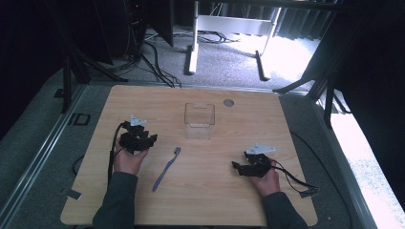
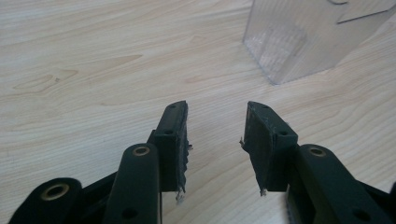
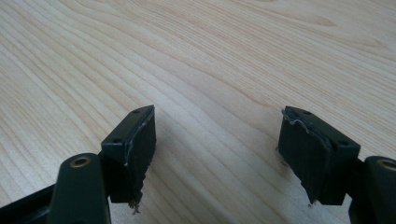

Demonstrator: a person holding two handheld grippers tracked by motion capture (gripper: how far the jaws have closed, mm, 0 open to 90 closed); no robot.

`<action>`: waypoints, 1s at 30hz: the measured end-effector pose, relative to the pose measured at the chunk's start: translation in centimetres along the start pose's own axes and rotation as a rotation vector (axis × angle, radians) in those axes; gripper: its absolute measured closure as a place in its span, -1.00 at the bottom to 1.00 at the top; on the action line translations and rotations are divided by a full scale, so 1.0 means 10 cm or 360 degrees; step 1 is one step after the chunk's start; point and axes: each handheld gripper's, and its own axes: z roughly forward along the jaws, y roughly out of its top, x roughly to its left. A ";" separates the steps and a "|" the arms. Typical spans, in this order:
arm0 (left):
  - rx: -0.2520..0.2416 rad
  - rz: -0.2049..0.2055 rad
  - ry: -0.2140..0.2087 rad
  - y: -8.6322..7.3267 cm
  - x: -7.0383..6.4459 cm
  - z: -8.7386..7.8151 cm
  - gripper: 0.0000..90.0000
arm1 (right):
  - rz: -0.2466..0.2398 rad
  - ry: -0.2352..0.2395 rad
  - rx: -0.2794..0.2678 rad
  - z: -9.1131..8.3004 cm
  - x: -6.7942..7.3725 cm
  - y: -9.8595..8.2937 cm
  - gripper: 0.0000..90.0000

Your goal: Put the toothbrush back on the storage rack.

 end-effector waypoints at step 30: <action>0.0131 0.0107 -0.0082 0.09 -0.23 -0.10 0.31 | 0.0000 0.0001 0.0001 0.00 0.00 0.00 -0.39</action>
